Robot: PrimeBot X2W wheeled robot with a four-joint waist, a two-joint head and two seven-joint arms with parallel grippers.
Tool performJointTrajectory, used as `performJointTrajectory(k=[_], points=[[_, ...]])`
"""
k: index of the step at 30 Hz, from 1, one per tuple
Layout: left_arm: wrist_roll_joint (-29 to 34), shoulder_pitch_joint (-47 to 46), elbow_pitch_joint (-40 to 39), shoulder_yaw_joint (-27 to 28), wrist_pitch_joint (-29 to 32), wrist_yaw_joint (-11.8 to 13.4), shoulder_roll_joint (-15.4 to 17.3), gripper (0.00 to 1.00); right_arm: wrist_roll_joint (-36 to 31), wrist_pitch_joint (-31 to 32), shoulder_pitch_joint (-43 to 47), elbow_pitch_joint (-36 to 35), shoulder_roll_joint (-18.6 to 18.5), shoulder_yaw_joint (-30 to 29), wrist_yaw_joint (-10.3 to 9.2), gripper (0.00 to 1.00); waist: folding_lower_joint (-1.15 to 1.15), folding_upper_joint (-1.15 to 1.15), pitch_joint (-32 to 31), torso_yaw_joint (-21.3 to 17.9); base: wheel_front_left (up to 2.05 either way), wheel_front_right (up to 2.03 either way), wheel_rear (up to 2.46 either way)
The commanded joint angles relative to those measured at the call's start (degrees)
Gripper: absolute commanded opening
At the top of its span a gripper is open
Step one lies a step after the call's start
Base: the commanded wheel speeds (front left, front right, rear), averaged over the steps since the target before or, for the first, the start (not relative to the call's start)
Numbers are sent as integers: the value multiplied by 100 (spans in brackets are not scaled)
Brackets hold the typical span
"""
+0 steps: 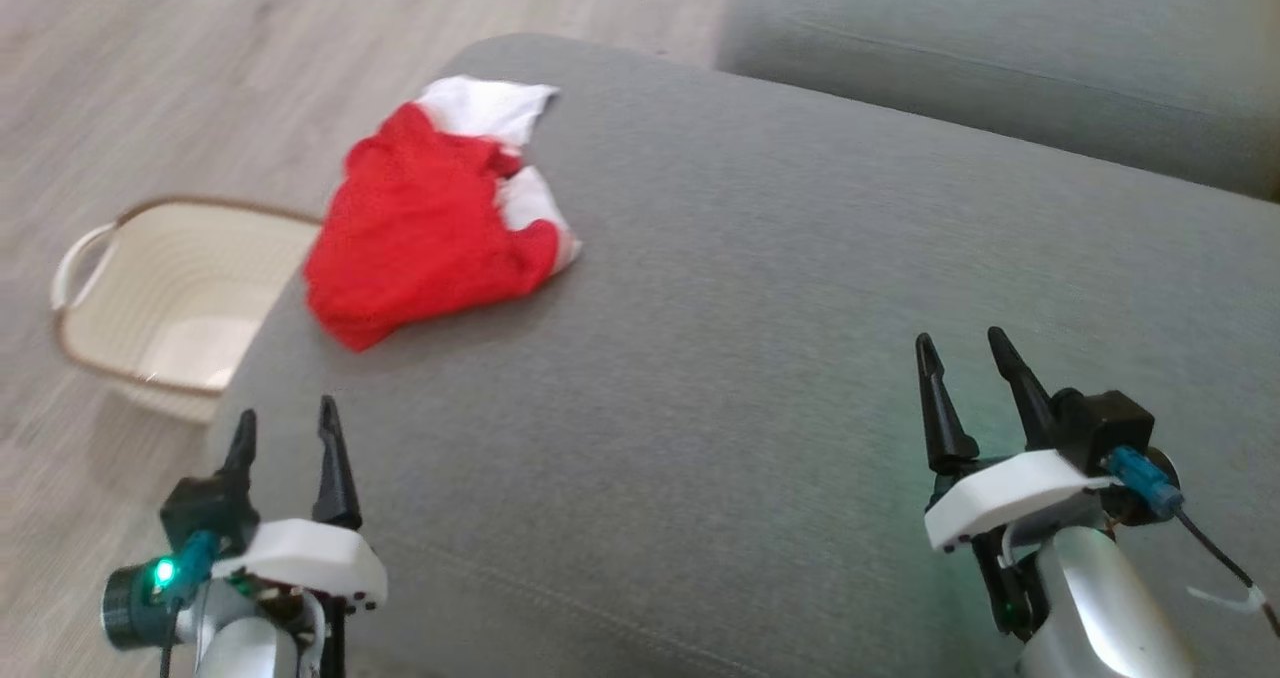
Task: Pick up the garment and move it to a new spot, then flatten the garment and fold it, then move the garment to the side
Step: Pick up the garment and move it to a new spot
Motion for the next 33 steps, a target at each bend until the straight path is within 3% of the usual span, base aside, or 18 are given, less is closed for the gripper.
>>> performJointTrajectory(k=[1,12,22,33], points=[[16,-220,-144,232,-31,-12,60,100,37,-62,-246,-141,7,146,19,100,0,0,67,289,0,0,0],[-20,-156,-121,412,-31,-20,55,100,4,-62,-367,-83,7,250,19,100,0,0,193,524,0,0,0],[-396,-831,321,838,-31,-355,53,100,-316,-62,-738,-106,7,389,19,100,0,0,848,10,0,0,0],[-185,-2109,1130,1096,-31,-715,357,100,-648,39,-1142,-345,7,532,19,100,0,0,1664,-483,0,0,0]])
